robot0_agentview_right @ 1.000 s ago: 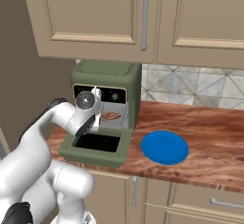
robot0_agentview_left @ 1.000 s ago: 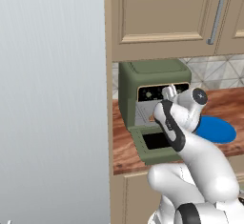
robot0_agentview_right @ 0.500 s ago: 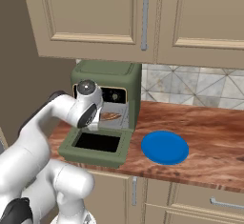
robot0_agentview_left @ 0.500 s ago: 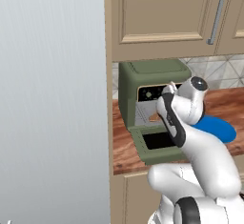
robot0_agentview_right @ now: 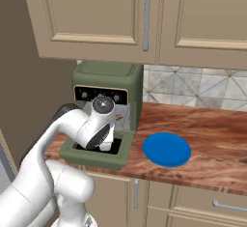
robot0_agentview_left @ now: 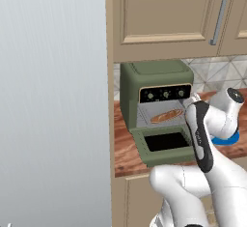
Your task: Pull the toaster oven rack outwards. Pick up the baguette from the plate and place it on the toaster oven rack. Close the toaster oven door fully and set the temperature to the lowest setting.
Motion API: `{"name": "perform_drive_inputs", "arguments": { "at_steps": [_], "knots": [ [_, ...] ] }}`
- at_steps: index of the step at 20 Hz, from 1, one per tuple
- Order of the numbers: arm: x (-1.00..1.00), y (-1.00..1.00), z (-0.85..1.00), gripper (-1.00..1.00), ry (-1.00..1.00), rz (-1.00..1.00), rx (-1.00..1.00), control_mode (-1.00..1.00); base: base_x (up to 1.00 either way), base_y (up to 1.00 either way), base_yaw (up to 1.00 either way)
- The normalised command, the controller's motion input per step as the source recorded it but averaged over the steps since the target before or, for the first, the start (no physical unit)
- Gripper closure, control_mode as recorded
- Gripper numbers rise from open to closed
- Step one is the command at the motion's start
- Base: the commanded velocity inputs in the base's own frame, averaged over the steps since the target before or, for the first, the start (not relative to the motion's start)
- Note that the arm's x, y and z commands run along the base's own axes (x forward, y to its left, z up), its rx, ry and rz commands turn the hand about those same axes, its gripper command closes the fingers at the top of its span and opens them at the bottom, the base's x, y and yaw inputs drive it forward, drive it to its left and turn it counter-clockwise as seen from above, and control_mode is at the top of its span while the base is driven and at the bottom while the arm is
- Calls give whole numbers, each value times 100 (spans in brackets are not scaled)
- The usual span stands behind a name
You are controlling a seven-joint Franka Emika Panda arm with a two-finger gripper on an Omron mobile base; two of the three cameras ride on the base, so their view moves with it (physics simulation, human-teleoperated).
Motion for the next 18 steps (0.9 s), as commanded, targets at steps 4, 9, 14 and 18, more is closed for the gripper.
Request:
{"name": "perform_drive_inputs", "arguments": {
  "at_steps": [4, 9, 14, 18],
  "knots": [
    [-1, -1, 0, -100, -23, 4, 0, -100, 0, 0, 0],
    [9, 0, -3, -100, -9, 1, 1, -100, 0, 0, 0],
    [18, 3, 0, -100, -2, 0, 0, -100, 0, 0, 0],
    [18, 0, 0, -100, 0, 0, 0, -100, 0, 0, 0]
  ]
}}
